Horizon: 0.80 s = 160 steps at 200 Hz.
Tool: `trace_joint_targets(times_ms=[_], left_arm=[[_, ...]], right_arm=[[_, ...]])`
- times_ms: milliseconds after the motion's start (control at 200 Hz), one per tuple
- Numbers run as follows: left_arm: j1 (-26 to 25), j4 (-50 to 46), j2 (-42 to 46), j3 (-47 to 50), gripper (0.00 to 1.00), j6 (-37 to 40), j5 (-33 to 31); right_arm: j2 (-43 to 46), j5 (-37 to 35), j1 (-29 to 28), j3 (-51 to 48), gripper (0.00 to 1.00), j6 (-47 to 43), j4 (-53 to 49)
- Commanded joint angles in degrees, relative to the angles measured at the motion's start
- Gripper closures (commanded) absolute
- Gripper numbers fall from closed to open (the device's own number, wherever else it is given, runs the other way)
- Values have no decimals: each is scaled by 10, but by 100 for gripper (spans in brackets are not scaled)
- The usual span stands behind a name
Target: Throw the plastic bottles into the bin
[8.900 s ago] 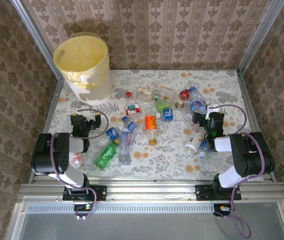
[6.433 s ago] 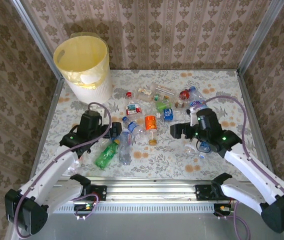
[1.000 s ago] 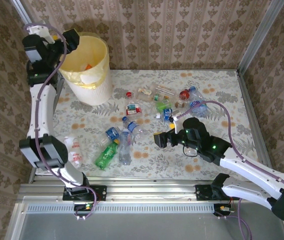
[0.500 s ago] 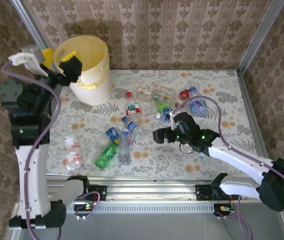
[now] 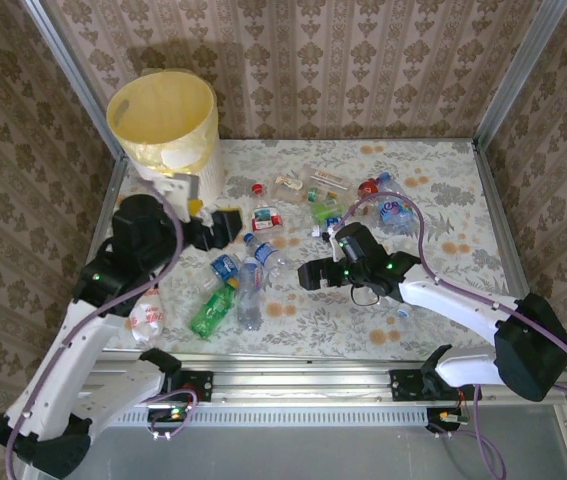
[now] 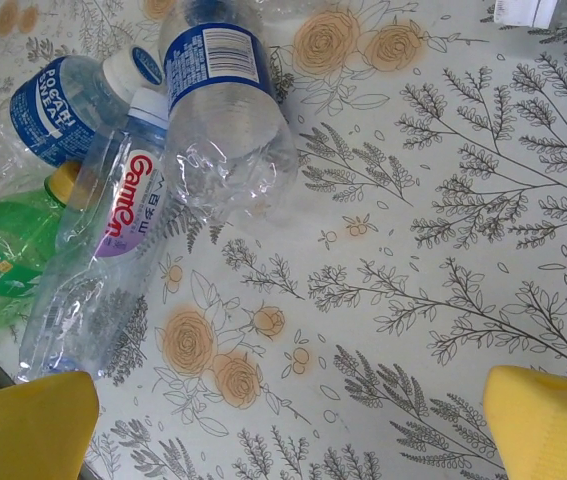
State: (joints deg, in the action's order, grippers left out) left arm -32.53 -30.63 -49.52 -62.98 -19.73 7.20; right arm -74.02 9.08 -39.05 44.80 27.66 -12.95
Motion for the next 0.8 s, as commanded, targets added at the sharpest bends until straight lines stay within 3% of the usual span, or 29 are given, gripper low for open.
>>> trace_joint_targets(times_ms=[0,495,795], left_arm=[[-48,-90,-11,22,0,-17,-78],[-174,-112,-82,159,3,-171,-49],[-189,-94,-151,206,8,-190,-45]], right_arm=[[29,5,1,-7,0,-3,4],[97,-28,2,-18,0,-7,-25],[116,-32,2,-22,0,-5,-32]])
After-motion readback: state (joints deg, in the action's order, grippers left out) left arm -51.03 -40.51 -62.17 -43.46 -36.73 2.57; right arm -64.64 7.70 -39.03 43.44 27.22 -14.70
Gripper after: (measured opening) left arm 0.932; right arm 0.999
